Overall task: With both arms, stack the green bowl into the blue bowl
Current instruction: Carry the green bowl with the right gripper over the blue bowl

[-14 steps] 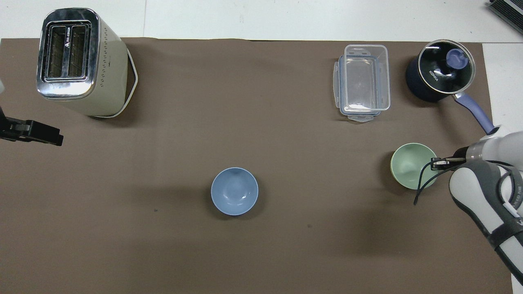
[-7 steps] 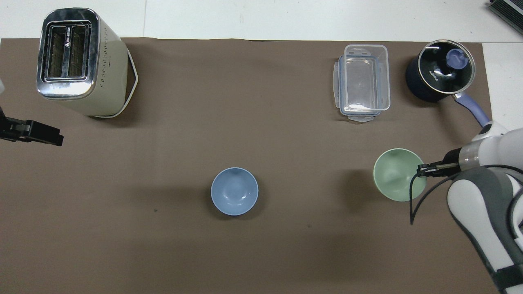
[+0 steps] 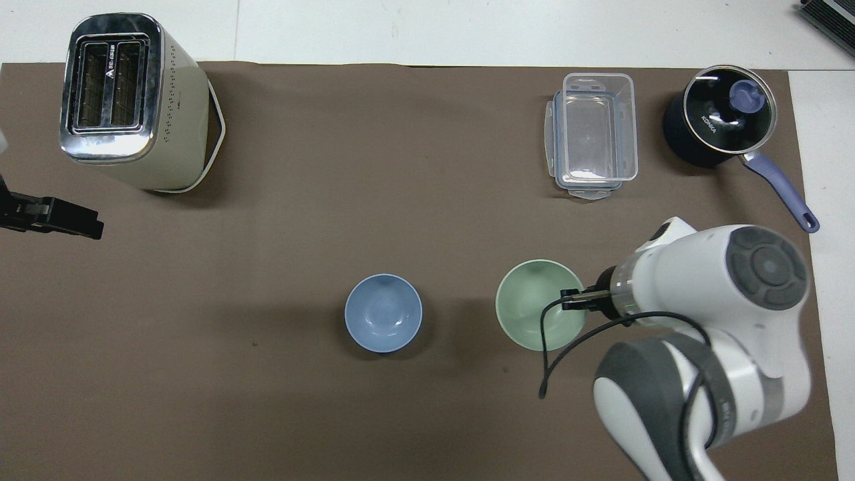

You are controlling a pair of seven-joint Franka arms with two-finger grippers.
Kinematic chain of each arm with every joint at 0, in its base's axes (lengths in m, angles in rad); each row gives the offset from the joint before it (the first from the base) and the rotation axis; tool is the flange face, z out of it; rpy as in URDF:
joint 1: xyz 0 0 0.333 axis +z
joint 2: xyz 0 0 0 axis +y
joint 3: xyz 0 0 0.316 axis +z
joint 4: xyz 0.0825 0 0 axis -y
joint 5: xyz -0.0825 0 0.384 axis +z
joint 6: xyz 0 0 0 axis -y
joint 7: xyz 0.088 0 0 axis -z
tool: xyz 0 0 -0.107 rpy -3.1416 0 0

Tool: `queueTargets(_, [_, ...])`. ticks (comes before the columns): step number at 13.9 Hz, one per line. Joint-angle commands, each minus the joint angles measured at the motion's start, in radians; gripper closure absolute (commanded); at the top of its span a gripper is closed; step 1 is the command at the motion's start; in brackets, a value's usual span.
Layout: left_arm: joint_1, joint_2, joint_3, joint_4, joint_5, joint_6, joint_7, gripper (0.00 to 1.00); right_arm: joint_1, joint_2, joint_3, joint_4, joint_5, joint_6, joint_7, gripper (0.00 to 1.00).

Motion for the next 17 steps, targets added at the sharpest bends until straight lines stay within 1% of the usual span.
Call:
queueTargets(1, [0.001,-0.004,-0.002,0.001,0.012,-0.014,-0.013,0.00,0.117,0.026,-0.006,-0.003,0.015,0.086,0.128,1.00])
queueTargets(2, [0.001,-0.004,-0.002,0.001,0.012,-0.014,-0.011,0.00,0.154,0.035,-0.006,0.005,0.015,0.119,0.165,1.00])
queueTargets(4, [0.001,-0.004,-0.002,0.001,0.012,-0.014,-0.013,0.00,0.228,0.073,-0.006,0.028,0.015,0.135,0.246,1.00])
queueTargets(7, [0.001,-0.004,-0.002,0.001,0.012,-0.014,-0.011,0.00,0.319,0.151,-0.006,0.032,0.015,0.247,0.353,1.00])
queueTargets(9, [0.001,-0.004,-0.002,0.001,0.012,-0.014,-0.011,0.00,0.352,0.191,-0.006,0.034,0.015,0.305,0.375,1.00])
queueTargets(11, [0.001,-0.004,-0.002,0.001,0.012,-0.014,-0.013,0.00,0.360,0.225,-0.006,0.034,0.015,0.346,0.389,1.00])
queueTargets(13, [0.001,-0.004,-0.002,0.001,0.012,-0.014,-0.011,0.00,0.391,0.266,-0.006,0.040,0.015,0.417,0.390,1.00])
queueTargets(17, [0.001,-0.004,-0.002,0.001,0.012,-0.014,-0.013,0.00,0.389,0.303,-0.006,0.055,0.014,0.425,0.395,1.00])
